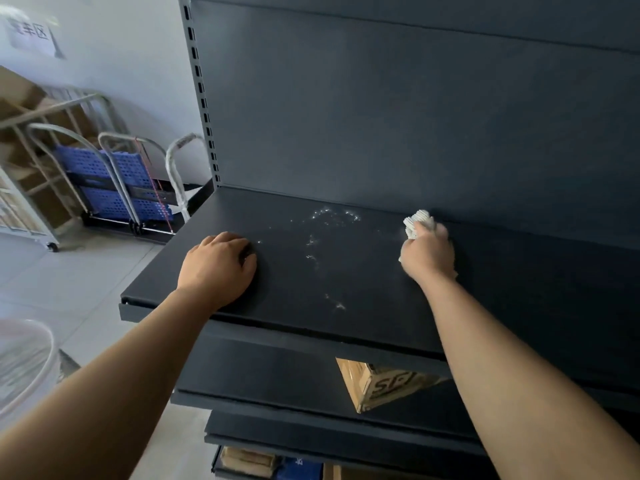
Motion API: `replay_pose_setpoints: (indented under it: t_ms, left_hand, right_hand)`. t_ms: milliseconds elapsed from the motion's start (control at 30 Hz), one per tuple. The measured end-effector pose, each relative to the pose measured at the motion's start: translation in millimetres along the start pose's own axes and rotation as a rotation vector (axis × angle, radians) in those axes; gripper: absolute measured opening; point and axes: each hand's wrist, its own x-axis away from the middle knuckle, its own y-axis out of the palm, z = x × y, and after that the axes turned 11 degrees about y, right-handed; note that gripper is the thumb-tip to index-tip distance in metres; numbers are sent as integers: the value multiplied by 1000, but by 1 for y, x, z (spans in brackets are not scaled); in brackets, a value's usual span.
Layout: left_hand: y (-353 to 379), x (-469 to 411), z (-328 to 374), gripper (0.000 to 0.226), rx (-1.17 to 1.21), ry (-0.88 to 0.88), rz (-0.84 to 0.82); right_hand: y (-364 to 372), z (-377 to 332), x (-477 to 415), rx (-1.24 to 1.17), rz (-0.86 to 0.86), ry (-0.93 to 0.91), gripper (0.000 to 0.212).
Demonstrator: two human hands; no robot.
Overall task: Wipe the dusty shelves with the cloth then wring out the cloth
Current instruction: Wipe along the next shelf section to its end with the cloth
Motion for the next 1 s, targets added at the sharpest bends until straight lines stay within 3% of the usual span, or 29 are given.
replay_pose_setpoints:
  t_ms: [200,267,333,400,433,500,600,900,1000]
  left_hand:
    - [2,1,0,39,-2,-13,31]
    - [2,0,-1,39,9,-12,31]
    - [-2,0,-5,39,15,-20,28]
    - [-6,2,-15,39,-1,-38,37]
    - [-8,4,-22,39,-12,-51,43]
    - [-11,8,-34,40,-22,-81,46]
    - [-9,13,-43,40,-19,-102,54]
    - [-4,13,-43,38,37,-115,126]
    - [-5,15,-42,35,83,-124,162]
  right_hand:
    - [44,-85,38,-26,-225,-313,44]
    - [49,-103,53,-230,-380,-421,49]
    - [49,-108,49,-534,-459,-352,49]
    - [44,-96,27,-757,-334,-132,40]
    - [41,-86,15,-725,-238,-30,37]
    - [40,-73,0,-286,-58,52,41]
    - [50,-91,10,48,-15,-104,43]
    - [96,-182,70,-58,-471,-567,49]
    - [78,-184,84,-306,-669,-510,49]
